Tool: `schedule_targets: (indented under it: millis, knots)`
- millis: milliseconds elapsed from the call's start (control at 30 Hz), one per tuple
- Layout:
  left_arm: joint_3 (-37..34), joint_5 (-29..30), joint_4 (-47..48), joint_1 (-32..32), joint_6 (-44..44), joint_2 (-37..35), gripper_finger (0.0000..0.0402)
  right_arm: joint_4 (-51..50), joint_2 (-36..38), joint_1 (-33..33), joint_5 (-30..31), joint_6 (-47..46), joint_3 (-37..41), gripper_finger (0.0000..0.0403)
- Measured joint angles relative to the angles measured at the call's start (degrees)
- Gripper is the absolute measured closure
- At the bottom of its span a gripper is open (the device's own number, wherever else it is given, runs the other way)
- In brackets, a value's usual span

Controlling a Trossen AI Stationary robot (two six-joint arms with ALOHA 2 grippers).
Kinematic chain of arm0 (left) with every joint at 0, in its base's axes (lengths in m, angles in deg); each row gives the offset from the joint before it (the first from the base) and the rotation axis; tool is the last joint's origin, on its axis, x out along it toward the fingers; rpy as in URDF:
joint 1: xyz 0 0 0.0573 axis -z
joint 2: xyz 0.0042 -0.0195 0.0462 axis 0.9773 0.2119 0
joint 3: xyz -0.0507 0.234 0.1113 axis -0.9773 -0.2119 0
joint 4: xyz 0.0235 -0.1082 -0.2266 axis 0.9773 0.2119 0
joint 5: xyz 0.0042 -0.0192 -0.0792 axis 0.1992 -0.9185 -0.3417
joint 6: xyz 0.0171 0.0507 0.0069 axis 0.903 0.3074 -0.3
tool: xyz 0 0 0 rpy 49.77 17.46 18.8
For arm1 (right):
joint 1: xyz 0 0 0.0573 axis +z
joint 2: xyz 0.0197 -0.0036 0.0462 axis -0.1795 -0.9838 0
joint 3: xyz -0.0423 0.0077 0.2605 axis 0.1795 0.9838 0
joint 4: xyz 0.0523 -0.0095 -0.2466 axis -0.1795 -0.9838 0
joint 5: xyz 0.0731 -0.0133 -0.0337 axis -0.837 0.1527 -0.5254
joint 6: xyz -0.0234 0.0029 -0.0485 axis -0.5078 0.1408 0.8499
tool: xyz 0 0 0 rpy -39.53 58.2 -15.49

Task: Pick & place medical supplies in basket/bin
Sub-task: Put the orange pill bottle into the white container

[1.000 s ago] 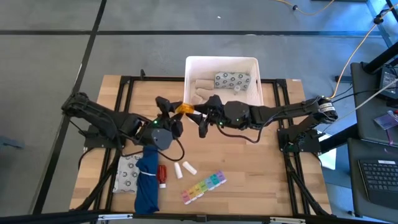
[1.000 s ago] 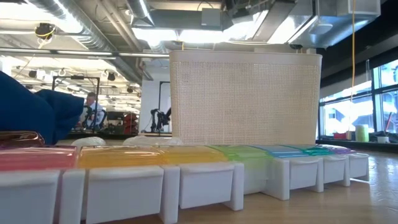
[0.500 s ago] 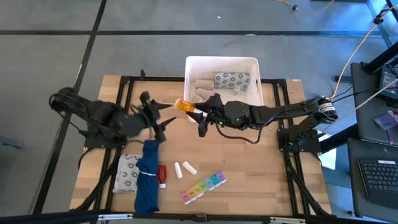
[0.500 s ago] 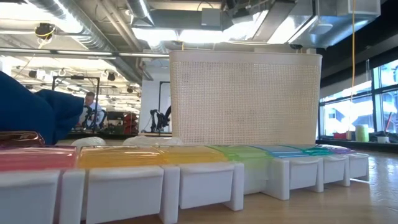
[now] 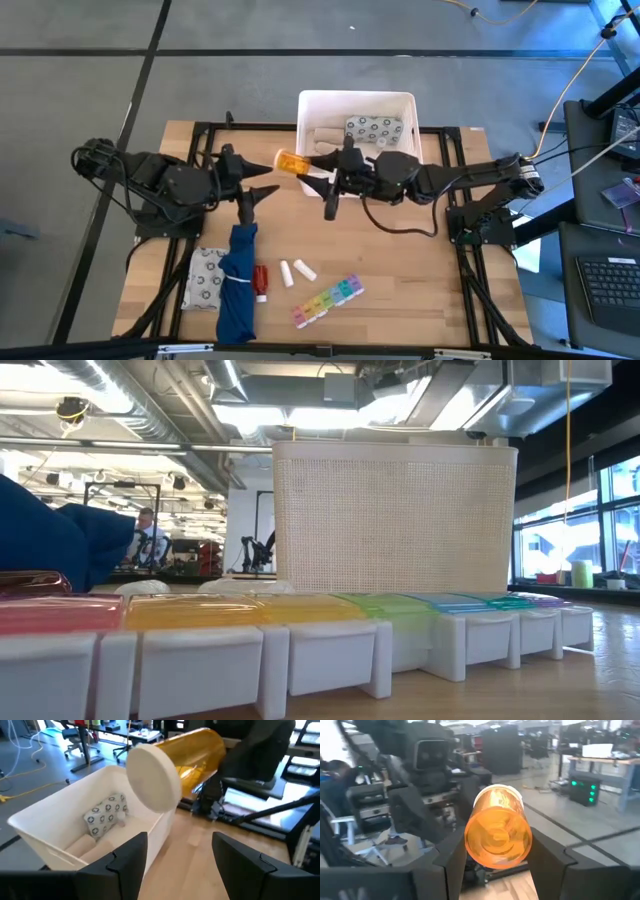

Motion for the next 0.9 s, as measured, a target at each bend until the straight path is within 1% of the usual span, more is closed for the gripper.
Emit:
schedule_targets:
  millis: [67, 133, 200, 267, 400, 500, 667, 900]
  knots:
    - [0.0, -0.7, -1.0, 0.0, -0.3, 0.0, 0.0185, 0.5, 0.0, -0.1, -1.8, 0.5, -0.2, 0.0228]
    - [0.0, -3.1, -2.1, 0.0, -0.7, 0.0, 0.0184, 1.2, 0.0, -0.1, -3.3, 0.7, -0.2, 0.0228]
    - [0.0, -6.1, -3.3, -0.2, -1.3, 0.0, 0.0178, 1.6, 0.0, -0.1, -3.5, 1.2, -0.2, 0.0228]
    - [0.0, -7.9, -5.4, -0.2, -1.3, 0.4, 0.0167, 1.7, 0.0, 0.0, -3.6, 1.2, -0.2, 0.0228]
    - [-0.1, -7.8, -8.3, -0.2, -0.6, 1.1, 0.0138, 2.8, 0.0, 0.0, -5.5, 1.0, -0.2, 0.0228]
    - [0.0, -6.0, -9.3, -0.2, -1.6, 1.5, 0.0124, 5.3, 0.0, 0.0, -7.1, 1.1, -0.2, 0.0228]
    - [0.0, -5.6, -11.1, -0.2, -6.1, 1.6, 0.0122, 6.6, 0.0, 0.1, -11.0, 1.2, -0.2, 0.0228]
    - [0.0, -5.9, -12.2, -0.2, -12.5, 1.6, 0.0121, 6.4, 0.0, 0.2, -11.0, 1.5, -0.2, 0.0228]
